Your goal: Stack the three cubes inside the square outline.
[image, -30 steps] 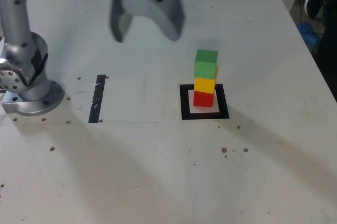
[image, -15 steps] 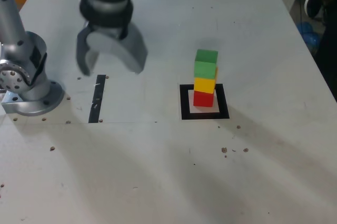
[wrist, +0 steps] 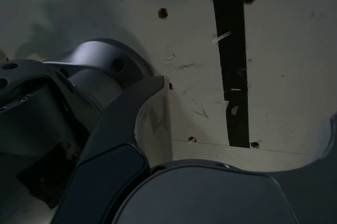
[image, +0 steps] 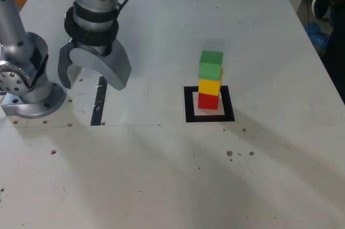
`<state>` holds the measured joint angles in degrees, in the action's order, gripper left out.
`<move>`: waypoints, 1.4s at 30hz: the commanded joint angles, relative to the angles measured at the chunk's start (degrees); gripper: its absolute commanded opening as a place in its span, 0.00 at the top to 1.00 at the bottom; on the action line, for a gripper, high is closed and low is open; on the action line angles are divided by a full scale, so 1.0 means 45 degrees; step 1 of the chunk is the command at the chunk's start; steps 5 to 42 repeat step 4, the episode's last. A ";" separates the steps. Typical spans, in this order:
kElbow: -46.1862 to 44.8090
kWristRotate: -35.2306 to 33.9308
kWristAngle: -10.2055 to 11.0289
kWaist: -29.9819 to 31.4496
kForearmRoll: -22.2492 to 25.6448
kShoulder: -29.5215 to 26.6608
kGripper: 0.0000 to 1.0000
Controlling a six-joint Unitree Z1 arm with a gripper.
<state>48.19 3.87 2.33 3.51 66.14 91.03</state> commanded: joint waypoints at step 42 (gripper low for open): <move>-0.0130 0.0020 -0.0153 0.0022 -0.0036 -0.0093 0.01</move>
